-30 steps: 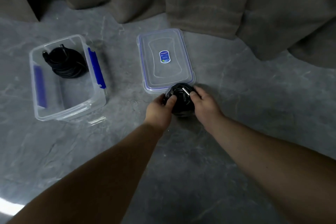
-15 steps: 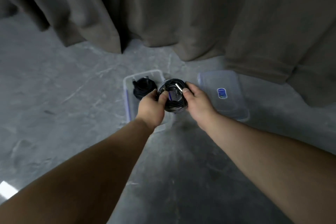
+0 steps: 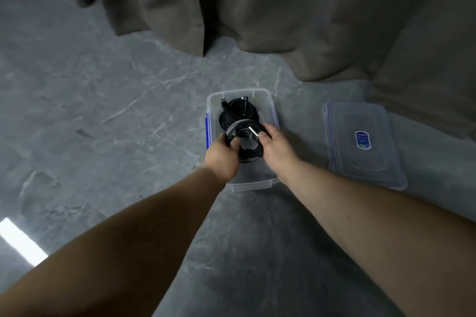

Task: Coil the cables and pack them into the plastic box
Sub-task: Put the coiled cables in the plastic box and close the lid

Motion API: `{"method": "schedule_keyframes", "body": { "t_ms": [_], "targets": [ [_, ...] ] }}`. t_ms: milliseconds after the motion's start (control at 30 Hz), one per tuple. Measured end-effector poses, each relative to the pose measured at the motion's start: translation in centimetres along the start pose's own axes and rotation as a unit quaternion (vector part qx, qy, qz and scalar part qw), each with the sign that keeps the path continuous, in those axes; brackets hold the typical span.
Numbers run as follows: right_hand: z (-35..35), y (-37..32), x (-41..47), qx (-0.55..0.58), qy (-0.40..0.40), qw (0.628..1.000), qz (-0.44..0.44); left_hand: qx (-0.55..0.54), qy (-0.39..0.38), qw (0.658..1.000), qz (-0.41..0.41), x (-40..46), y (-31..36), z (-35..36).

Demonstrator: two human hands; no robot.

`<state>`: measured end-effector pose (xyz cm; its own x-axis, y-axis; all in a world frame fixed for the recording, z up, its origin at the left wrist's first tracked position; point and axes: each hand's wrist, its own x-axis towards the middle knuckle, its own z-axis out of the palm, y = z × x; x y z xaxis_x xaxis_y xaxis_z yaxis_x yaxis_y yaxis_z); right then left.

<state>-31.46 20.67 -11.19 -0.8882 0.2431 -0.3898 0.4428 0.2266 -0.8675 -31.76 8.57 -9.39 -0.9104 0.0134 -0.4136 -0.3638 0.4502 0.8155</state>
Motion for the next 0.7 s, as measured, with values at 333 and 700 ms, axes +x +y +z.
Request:
{"method": "schedule_keyframes", "body": {
  "t_ms": [333,700],
  "targets": [
    [1.8,2.4,2.8,-0.020,-0.020,0.996,0.083,-0.057,-0.008,0.993,-0.103,3.5,-2.3,2.1],
    [0.5,3.1,2.3,-0.079,-0.048,0.993,0.079,0.014,-0.039,0.992,-0.121,3.0,-2.8,2.6]
  ]
}}
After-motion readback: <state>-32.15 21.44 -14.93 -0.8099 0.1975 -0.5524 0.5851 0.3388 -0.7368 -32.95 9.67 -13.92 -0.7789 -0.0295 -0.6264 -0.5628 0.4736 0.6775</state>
